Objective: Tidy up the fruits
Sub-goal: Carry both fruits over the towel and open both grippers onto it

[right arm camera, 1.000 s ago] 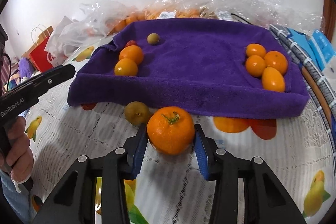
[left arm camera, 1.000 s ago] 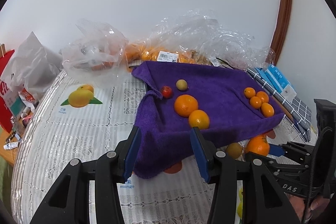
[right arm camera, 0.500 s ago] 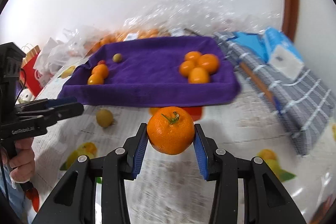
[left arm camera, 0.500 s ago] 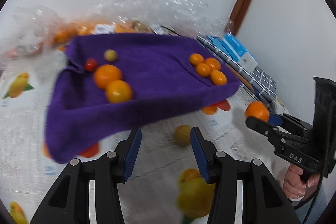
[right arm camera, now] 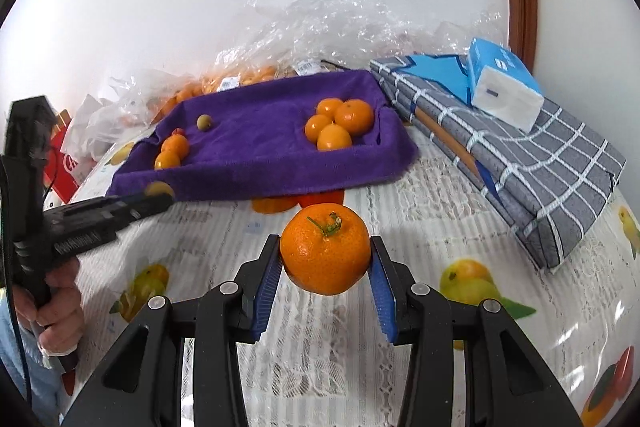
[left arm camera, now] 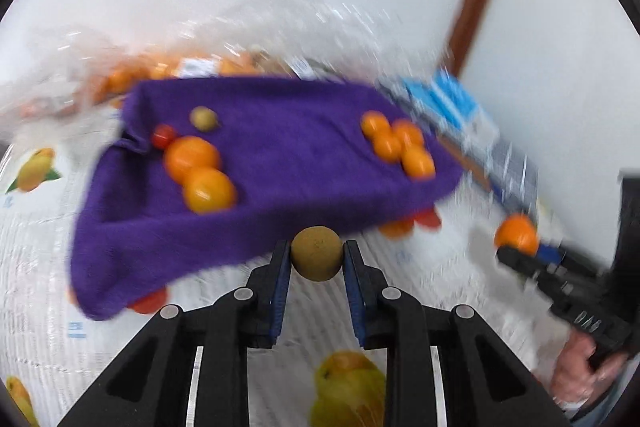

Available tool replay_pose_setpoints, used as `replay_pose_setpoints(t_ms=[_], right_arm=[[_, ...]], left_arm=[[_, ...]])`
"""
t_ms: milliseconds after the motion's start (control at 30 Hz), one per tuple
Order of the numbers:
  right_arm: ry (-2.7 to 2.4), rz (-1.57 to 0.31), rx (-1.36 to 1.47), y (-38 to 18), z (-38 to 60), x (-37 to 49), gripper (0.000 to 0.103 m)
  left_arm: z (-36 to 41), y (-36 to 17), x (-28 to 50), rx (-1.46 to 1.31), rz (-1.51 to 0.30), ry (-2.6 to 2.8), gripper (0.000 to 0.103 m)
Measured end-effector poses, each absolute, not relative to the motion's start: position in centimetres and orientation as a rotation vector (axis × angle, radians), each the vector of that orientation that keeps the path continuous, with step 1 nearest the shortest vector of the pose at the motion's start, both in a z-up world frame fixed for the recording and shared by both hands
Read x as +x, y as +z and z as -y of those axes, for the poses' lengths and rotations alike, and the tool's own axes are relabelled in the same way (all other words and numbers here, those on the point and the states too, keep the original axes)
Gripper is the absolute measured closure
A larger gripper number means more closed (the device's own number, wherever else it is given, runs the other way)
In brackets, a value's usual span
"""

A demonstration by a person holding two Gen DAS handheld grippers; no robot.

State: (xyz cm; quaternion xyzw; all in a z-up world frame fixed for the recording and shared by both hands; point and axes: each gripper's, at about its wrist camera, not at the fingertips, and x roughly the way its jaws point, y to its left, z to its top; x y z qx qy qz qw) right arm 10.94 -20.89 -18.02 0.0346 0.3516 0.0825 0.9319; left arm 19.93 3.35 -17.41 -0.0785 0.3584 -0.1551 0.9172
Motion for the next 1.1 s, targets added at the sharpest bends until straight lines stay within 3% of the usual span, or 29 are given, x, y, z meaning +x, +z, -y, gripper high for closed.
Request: replay_pose_setpoints(t_ms=[233, 467, 1100], right_arm=[[0.172, -0.673, 0.049, -15.4, 19.3, 13.9, 0.060], [0.205, -0.613, 0.045, -12.3, 17.6, 18.2, 0.060], [0.289, -0.798, 0.056, -18.9, 16.3, 24.9, 0.060]], left_arm=[[-9.9, -13.1, 20.3, -0.277, -0.641, -0.185, 0.078], [-9.3, -10.5, 24.0, -0.290, -0.594, -0.174, 0.078], [-4.6, -17.5, 29.1, -0.221, -0.776, -0.230, 0.078]])
